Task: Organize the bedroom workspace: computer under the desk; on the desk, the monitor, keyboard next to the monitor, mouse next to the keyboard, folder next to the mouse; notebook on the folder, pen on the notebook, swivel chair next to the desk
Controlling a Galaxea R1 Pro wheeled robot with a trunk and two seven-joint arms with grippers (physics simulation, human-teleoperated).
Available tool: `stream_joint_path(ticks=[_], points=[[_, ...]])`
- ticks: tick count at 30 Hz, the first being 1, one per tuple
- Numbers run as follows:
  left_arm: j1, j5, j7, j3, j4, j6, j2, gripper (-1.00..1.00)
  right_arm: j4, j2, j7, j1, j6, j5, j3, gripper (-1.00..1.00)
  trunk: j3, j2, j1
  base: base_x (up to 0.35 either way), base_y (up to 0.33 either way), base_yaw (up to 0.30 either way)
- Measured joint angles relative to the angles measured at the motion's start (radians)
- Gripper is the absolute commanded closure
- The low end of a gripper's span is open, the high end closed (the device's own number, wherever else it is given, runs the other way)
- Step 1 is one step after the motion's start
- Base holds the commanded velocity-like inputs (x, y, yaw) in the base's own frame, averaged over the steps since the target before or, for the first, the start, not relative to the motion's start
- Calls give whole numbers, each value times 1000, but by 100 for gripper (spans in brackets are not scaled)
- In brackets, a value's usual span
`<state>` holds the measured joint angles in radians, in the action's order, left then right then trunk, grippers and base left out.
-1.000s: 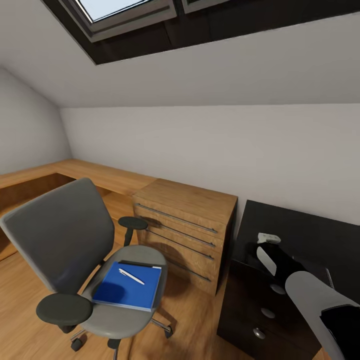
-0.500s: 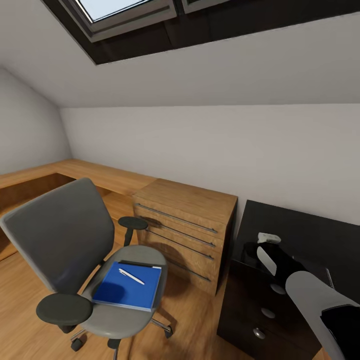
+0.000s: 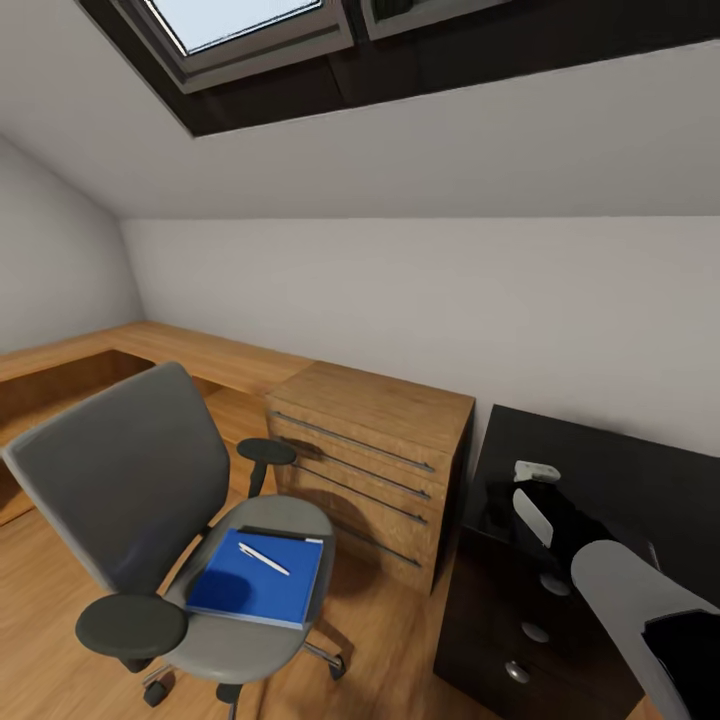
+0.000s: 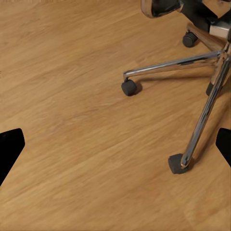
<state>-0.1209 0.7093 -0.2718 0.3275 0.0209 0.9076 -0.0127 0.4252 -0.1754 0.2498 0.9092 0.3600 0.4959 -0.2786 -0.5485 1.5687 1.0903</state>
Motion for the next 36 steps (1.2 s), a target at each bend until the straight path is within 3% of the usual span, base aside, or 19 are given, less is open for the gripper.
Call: stream_joint_path(ticks=[4, 13, 16, 24, 27, 28, 33, 36], points=[[0, 0, 3, 0, 0, -3, -2, -100, 62, -2, 1, 0, 61, 5, 1, 100, 13, -28, -15, 0, 0, 0], [0, -1, 6, 2, 0, -5, 1, -100, 113, -2, 12, -1, 108, 8, 4, 100, 41, -91, -49, -139, 0, 0], [0, -2, 7, 1, 0, -81, -1, -100, 169, 1, 35, -3, 117, 9, 3, 100, 50, -112, -61, -262, 0, -201], [0, -2, 9, 2, 1, -98, 2, -100, 178, 2, 35, -4, 117, 10, 3, 100, 75, -168, -92, -50, 0, -148], [0, -5, 9, 6, 1, -165, 3, -100, 196, 2, 35, -5, 117, 10, 3, 100, 85, -189, -104, -4, 0, -15], [0, -7, 9, 9, 1, -237, 3, -100, 228, 2, 35, -7, 118, 10, 2, 100, 88, -196, -107, -1, 0, -3], [0, -12, 14, 13, 3, -337, 4, -100, 266, 1, 34, -12, 121, 10, 3, 100, 103, -231, -127, 0, 0, 0], [0, -13, 13, 14, 5, -363, 4, -100, 270, 1, 34, -14, 122, 10, 3, 100, 113, -252, -138, 0, 0, 0]])
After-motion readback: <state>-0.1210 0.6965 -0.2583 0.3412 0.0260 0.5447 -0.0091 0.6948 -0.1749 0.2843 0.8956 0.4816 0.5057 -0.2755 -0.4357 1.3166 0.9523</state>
